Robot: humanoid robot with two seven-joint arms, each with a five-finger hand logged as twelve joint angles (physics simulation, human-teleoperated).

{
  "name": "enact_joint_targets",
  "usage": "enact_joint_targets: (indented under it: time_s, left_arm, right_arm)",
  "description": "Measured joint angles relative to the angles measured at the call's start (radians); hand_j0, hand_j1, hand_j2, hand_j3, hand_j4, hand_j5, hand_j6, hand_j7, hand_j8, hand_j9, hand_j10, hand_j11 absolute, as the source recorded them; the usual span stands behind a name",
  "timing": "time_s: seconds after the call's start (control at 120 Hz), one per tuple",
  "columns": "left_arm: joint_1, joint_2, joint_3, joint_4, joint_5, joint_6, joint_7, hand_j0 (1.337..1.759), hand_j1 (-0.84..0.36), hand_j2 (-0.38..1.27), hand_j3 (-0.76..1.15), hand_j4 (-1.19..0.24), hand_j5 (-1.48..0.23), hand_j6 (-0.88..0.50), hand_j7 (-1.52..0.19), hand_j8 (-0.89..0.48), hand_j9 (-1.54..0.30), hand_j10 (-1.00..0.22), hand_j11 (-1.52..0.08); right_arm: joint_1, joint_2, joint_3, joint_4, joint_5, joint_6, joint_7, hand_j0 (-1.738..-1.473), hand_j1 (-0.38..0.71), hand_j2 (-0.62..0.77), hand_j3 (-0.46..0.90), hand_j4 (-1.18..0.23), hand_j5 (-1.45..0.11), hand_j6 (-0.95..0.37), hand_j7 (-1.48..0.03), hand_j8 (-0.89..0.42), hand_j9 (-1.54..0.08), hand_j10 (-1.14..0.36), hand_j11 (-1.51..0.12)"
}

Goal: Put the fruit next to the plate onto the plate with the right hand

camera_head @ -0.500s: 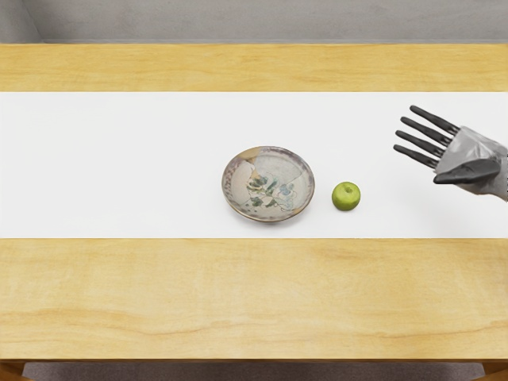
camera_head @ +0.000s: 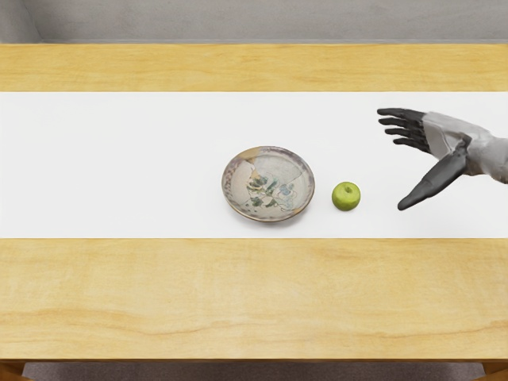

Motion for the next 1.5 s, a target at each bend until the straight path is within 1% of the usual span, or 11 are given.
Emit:
enact_joint_targets:
  time_s: [0.067, 0.15, 0.25, 0.325, 0.5, 0.642, 0.75, 0.875, 0.992, 1.367, 1.5]
  left_arm:
    - [0.0, 0.0, 0.0, 0.0, 0.0, 0.0, 0.0, 1.658, 0.34, 0.0, 0.0, -0.01, -0.01, -0.01, -0.01, -0.01, -0.01, -0.01, -0.01]
    - [0.0, 0.0, 0.0, 0.0, 0.0, 0.0, 0.0, 1.658, 0.34, 0.0, 0.0, -0.01, -0.01, -0.01, -0.01, -0.01, -0.01, -0.01, -0.01]
    - [0.0, 0.0, 0.0, 0.0, 0.0, 0.0, 0.0, 1.658, 0.34, 0.0, 0.0, -0.01, -0.01, -0.01, -0.01, -0.01, -0.01, -0.01, -0.01]
    - [0.0, 0.0, 0.0, 0.0, 0.0, 0.0, 0.0, 1.658, 0.34, 0.0, 0.0, -0.01, -0.01, -0.01, -0.01, -0.01, -0.01, -0.01, -0.01]
    - [0.0, 0.0, 0.0, 0.0, 0.0, 0.0, 0.0, 1.658, 0.34, 0.0, 0.0, -0.01, -0.01, -0.01, -0.01, -0.01, -0.01, -0.01, -0.01]
    - [0.0, 0.0, 0.0, 0.0, 0.0, 0.0, 0.0, 1.658, 0.34, 0.0, 0.0, -0.01, -0.01, -0.01, -0.01, -0.01, -0.01, -0.01, -0.01]
    - [0.0, 0.0, 0.0, 0.0, 0.0, 0.0, 0.0, 1.658, 0.34, 0.0, 0.0, -0.01, -0.01, -0.01, -0.01, -0.01, -0.01, -0.01, -0.01]
    - [0.0, 0.0, 0.0, 0.0, 0.0, 0.0, 0.0, 1.658, 0.34, 0.0, 0.0, -0.01, -0.01, -0.01, -0.01, -0.01, -0.01, -0.01, -0.01]
    - [0.0, 0.0, 0.0, 0.0, 0.0, 0.0, 0.0, 1.658, 0.34, 0.0, 0.0, -0.01, -0.01, -0.01, -0.01, -0.01, -0.01, -0.01, -0.01]
    - [0.0, 0.0, 0.0, 0.0, 0.0, 0.0, 0.0, 1.658, 0.34, 0.0, 0.0, -0.01, -0.01, -0.01, -0.01, -0.01, -0.01, -0.01, -0.01]
    - [0.0, 0.0, 0.0, 0.0, 0.0, 0.0, 0.0, 1.658, 0.34, 0.0, 0.0, -0.01, -0.01, -0.01, -0.01, -0.01, -0.01, -0.01, -0.01]
  right_arm:
    - [0.041, 0.007, -0.101, 0.016, -0.132, -0.134, 0.0, -1.658, -0.24, -0.02, 0.0, -0.09, -0.12, -0.09, -0.12, -0.09, -0.12, -0.09, -0.12]
    - [0.11, 0.008, -0.3, 0.024, -0.282, -0.325, 0.0, -1.658, -0.23, -0.02, 0.0, -0.1, -0.13, -0.1, -0.13, -0.1, -0.13, -0.1, -0.13]
    - [0.166, 0.004, -0.476, 0.011, -0.396, -0.432, 0.0, -1.658, -0.22, -0.02, 0.0, -0.11, -0.14, -0.11, -0.14, -0.11, -0.14, -0.11, -0.14]
    - [0.223, 0.005, -0.601, -0.022, -0.437, -0.47, 0.0, -1.658, -0.21, -0.02, 0.0, -0.11, -0.15, -0.12, -0.15, -0.11, -0.15, -0.11, -0.15]
    - [0.34, 0.011, -0.792, -0.107, -0.47, -0.59, 0.0, -1.658, -0.21, -0.02, 0.0, -0.12, -0.16, -0.12, -0.16, -0.12, -0.16, -0.12, -0.16]
    - [0.392, 0.012, -0.91, -0.158, -0.478, -0.69, 0.0, -1.658, -0.2, -0.02, 0.0, -0.12, -0.16, -0.13, -0.16, -0.12, -0.16, -0.12, -0.16]
    - [0.408, 0.029, -0.978, -0.193, -0.479, -0.748, 0.0, -1.658, -0.19, -0.02, 0.0, -0.13, -0.17, -0.13, -0.17, -0.13, -0.17, -0.13, -0.17]
    - [0.433, 0.092, -1.023, -0.254, -0.481, -0.781, -0.001, -1.658, -0.13, 0.01, 0.0, -0.19, -0.25, -0.19, -0.24, -0.19, -0.25, -0.19, -0.25]
    - [0.453, 0.128, -1.049, -0.289, -0.48, -0.792, -0.001, -1.658, -0.06, -0.03, 0.0, -0.22, -0.29, -0.23, -0.29, -0.22, -0.29, -0.22, -0.29]
    - [0.458, 0.136, -1.063, -0.304, -0.47, -0.797, 0.0, -1.658, 0.22, -0.05, 0.0, -0.48, -0.62, -0.48, -0.62, -0.48, -0.62, -0.47, -0.62]
    - [0.454, 0.135, -1.063, -0.302, -0.469, -0.797, 0.001, -1.656, 0.29, 0.09, 0.0, -0.58, -0.75, -0.58, -0.75, -0.43, -0.76, -0.41, -0.77]
